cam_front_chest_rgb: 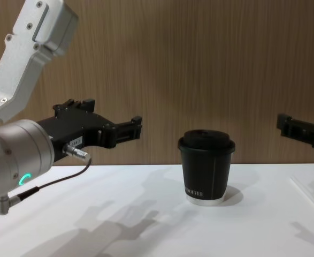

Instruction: Pick up the straw with one hand, pass it to the other hand, and insert it into the cup.

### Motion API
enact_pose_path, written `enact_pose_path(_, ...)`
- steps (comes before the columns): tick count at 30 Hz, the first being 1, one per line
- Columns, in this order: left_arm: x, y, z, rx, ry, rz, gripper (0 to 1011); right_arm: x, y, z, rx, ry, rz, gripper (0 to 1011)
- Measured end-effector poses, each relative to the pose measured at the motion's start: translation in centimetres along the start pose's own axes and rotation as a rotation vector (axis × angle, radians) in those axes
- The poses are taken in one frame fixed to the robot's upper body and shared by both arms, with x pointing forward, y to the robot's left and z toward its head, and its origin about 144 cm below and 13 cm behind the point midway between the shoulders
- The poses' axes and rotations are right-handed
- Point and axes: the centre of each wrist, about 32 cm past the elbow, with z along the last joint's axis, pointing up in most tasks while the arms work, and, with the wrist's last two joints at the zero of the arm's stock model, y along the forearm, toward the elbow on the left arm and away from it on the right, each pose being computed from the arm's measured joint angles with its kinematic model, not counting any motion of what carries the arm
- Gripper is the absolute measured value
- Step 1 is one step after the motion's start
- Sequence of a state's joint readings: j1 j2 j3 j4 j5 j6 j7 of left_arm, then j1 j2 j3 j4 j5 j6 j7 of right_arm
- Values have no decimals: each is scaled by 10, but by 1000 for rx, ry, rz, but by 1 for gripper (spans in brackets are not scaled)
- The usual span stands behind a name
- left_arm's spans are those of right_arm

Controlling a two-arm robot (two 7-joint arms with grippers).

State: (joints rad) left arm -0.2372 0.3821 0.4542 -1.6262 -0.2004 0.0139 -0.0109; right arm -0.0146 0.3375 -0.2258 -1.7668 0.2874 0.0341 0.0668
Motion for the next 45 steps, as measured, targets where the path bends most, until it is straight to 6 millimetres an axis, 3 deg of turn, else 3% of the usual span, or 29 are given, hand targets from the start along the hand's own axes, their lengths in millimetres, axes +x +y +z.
enact_pose_path(45, 0, 0, 0, 0, 0, 0, 1000, 0, 0, 0, 0, 0, 0, 1001)
